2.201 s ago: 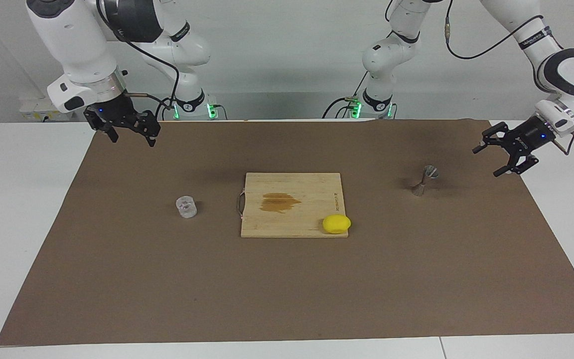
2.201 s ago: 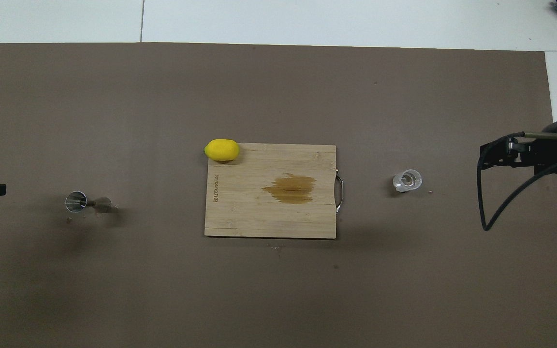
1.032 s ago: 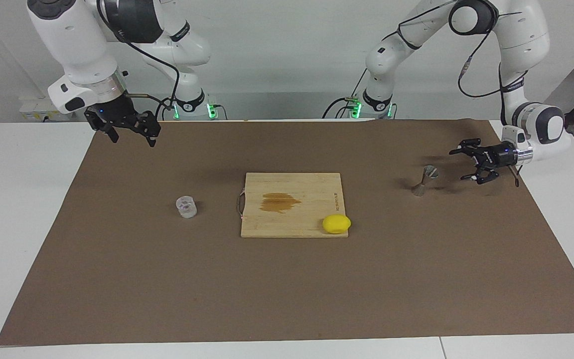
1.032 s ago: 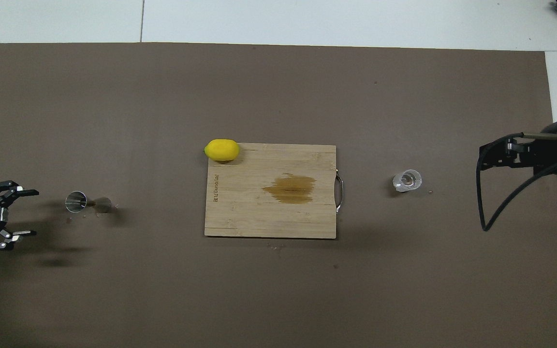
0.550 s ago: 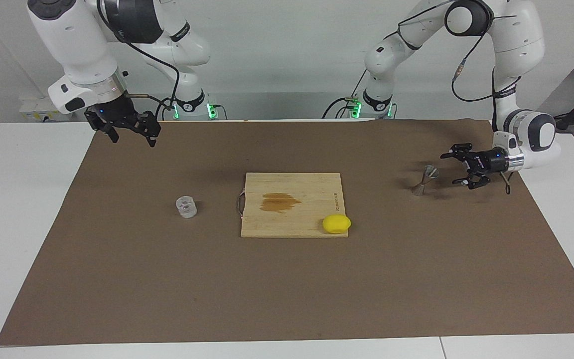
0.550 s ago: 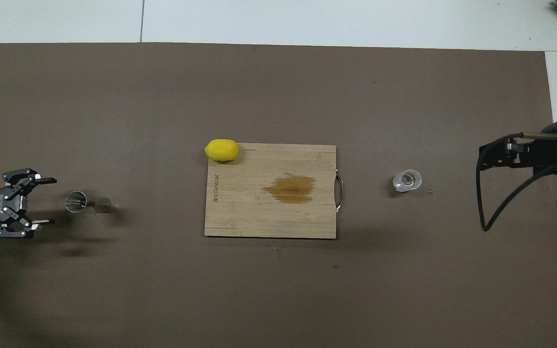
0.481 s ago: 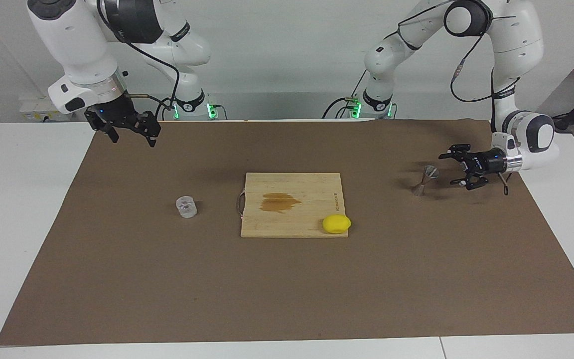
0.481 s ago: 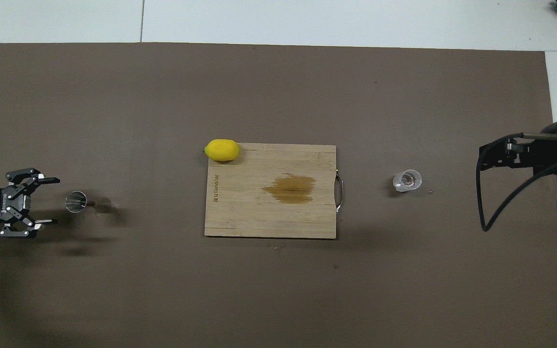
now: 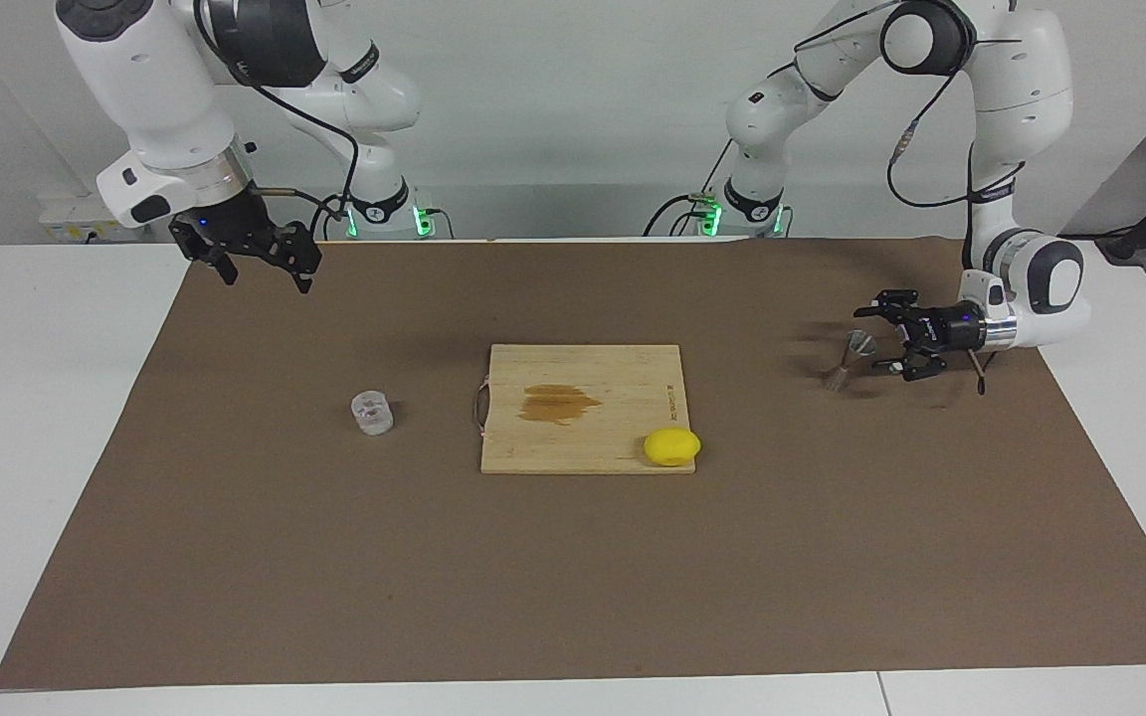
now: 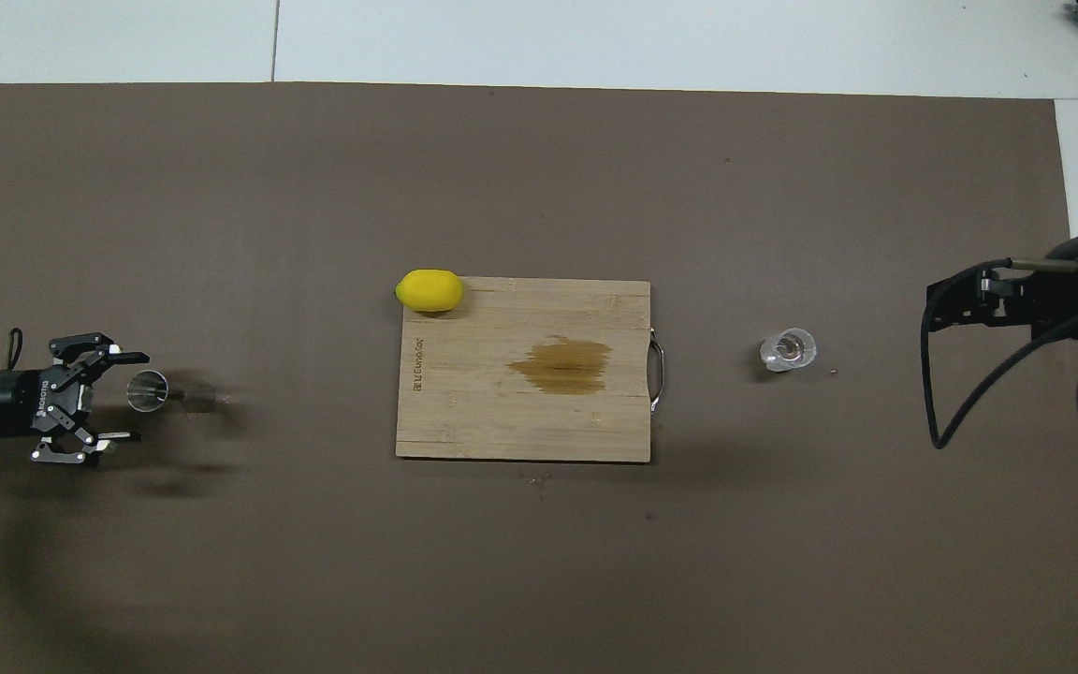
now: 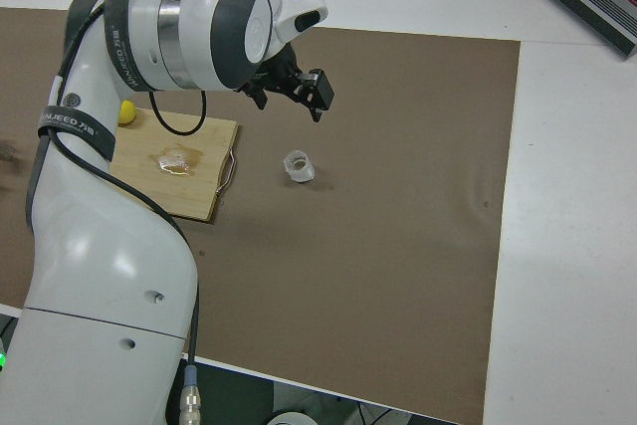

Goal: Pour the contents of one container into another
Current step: 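Reach the open left gripper toward the small metal cup, then close the left gripper around the small metal cup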

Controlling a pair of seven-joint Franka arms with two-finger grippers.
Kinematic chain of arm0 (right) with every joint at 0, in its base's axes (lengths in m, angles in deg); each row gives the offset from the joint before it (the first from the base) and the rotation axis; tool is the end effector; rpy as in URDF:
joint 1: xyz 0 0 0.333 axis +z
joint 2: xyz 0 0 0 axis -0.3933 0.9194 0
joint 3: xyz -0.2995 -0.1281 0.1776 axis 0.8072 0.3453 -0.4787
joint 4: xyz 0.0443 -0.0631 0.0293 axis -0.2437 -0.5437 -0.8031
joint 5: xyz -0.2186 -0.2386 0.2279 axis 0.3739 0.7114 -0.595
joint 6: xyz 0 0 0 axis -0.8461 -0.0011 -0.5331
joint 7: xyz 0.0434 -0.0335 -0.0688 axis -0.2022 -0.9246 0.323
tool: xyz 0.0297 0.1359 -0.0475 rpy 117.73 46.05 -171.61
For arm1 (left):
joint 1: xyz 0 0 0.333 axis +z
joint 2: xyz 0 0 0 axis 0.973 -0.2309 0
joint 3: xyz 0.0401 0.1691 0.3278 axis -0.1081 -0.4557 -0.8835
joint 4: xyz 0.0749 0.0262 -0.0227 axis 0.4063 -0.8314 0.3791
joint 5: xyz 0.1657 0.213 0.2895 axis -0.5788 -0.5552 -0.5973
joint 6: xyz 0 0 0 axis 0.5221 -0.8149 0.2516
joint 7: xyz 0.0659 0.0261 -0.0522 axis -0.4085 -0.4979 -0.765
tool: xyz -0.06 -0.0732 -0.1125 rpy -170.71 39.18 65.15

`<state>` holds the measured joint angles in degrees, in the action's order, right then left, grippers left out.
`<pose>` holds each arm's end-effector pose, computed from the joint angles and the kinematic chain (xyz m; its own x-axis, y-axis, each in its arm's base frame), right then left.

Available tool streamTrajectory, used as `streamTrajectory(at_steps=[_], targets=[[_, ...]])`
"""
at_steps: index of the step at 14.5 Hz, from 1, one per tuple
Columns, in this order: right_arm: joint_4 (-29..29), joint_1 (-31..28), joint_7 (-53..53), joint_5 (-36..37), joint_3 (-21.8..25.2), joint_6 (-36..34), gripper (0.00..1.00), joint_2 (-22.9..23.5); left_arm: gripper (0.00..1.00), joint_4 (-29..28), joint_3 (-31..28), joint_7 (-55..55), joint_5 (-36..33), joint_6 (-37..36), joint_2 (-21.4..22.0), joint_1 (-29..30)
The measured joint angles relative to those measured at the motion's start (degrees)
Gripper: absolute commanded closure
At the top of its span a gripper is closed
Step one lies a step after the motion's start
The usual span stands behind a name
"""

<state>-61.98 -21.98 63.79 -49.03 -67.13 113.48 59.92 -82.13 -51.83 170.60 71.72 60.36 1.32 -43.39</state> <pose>0.5451 0.0166 0.6090 0.9872 -0.1529 -0.0450 -0.1513 -0.9878 0.0369 0.5153 0.1420 0.2959 0.1643 -0.0618 0.9845 -0.9864 -0.0052 0.1643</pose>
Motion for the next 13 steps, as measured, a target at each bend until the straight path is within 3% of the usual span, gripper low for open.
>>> streamTrajectory(at_steps=[7, 11, 13], targets=[[-0.07, 0.00, 0.00, 0.00, 0.00, 0.00, 0.00, -0.08, 0.02, -0.32, -0.01, 2.22, 0.00, 0.28, 0.00, -0.70], [-0.12, -0.01, 0.00, 0.00, 0.00, 0.00, 0.00, -0.11, 0.10, -0.62, -0.02, 3.01, 0.00, 1.07, 0.00, -1.50], [-0.13, -0.01, 0.00, 0.00, 0.00, 0.00, 0.00, -0.11, 0.23, -0.63, -0.05, 3.12, 0.00, 1.11, 0.00, -1.50]])
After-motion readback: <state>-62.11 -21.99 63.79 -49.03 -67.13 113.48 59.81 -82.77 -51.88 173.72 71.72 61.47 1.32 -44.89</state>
